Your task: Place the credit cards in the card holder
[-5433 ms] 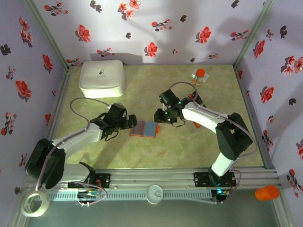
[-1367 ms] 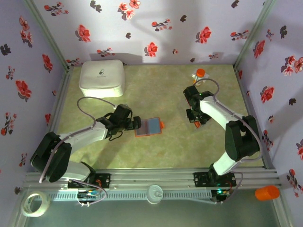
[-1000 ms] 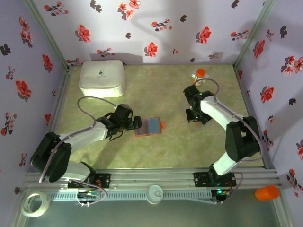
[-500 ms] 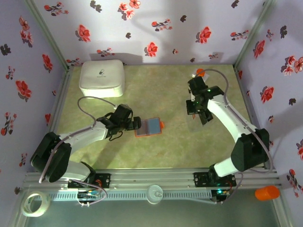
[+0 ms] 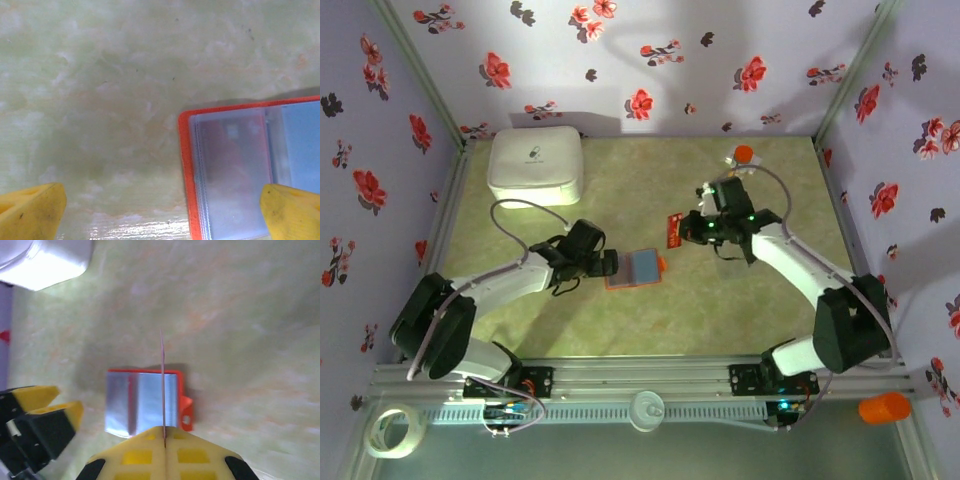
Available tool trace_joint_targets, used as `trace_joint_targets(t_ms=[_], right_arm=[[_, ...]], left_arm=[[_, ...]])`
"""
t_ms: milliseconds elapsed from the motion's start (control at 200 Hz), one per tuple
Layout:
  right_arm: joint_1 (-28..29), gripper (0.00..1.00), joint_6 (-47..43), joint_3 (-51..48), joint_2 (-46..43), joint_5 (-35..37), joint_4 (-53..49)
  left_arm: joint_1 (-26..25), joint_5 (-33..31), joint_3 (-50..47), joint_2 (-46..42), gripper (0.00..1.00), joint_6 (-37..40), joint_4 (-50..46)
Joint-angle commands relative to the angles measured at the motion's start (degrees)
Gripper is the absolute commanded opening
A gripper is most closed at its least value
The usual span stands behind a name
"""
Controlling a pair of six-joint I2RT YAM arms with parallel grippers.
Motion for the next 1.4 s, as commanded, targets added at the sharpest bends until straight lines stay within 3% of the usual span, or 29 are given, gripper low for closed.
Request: trace_joint_targets(t_ms=[0, 200, 345, 1395], right_arm=[[2.5, 0.00, 8.5, -2.7, 1.8, -5.1, 17.2], [3.8, 0.00, 16.4, -11.7, 3.5, -4.6, 35.0], [4.4, 0.00, 17.9, -15.5, 4.9, -4.8, 41.5], [8.4, 0.00, 18.9, -21.1, 15.7, -6.0, 54.6]], left_arm=[[-1.5, -2.3, 1.6, 1.1, 1.00, 1.4, -2.9], [-2.2, -3.6, 2.8, 3.3, 1.00, 0.7, -3.3], [-2.4, -3.9, 3.9, 4.7, 1.00, 0.8, -3.4], [-3.2, -7.0, 2.1, 9.4, 1.00, -0.9, -4.4]])
